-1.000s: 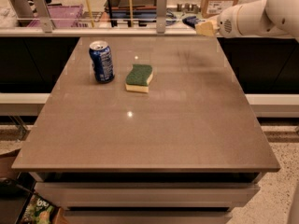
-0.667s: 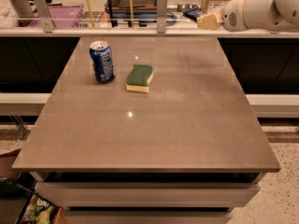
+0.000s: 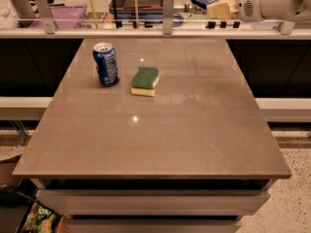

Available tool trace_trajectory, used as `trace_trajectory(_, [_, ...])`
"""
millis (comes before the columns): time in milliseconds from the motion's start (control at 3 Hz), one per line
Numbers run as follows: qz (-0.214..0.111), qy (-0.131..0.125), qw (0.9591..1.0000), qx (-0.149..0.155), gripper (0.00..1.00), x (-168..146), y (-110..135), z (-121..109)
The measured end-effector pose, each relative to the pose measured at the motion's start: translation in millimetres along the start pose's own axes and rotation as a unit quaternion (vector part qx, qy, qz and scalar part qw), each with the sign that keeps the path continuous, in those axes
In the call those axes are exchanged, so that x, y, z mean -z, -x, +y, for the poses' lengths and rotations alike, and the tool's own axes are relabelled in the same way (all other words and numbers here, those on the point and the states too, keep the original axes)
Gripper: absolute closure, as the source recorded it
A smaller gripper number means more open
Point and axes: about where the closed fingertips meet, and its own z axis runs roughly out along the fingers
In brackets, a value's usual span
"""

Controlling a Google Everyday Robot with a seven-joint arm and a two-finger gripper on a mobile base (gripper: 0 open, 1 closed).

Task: Pick rxbar blueberry

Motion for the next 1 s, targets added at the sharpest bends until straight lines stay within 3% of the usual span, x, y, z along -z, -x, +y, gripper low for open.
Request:
trace_trajectory(667, [-0.025, -0.01, 0.9991, 0.033, 1.0, 18, 29, 8])
trace_trajectory(1000, [-0.025, -0.01, 0.9991, 0.033, 1.0, 18, 30, 8])
